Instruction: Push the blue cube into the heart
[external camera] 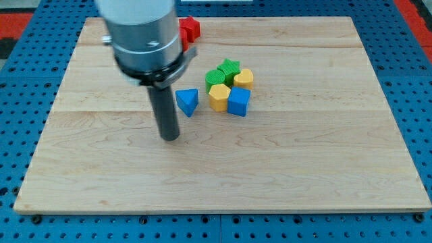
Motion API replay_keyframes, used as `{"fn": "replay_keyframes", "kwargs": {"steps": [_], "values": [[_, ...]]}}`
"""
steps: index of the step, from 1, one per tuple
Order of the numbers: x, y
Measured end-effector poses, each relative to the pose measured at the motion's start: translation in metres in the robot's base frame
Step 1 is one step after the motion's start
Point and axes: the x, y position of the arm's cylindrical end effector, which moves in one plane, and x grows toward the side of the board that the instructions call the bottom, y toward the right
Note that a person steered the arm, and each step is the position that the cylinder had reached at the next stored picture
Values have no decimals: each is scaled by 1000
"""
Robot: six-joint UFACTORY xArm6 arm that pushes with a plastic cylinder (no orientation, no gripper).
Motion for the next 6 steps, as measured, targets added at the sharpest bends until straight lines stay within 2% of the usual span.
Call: {"fn": "replay_keyframes", "kwargs": {"steps": [1, 2, 3, 4, 6], "values": [[-43, 7], [-45, 34], [-27, 40], [-29, 81], [-58, 117]]}}
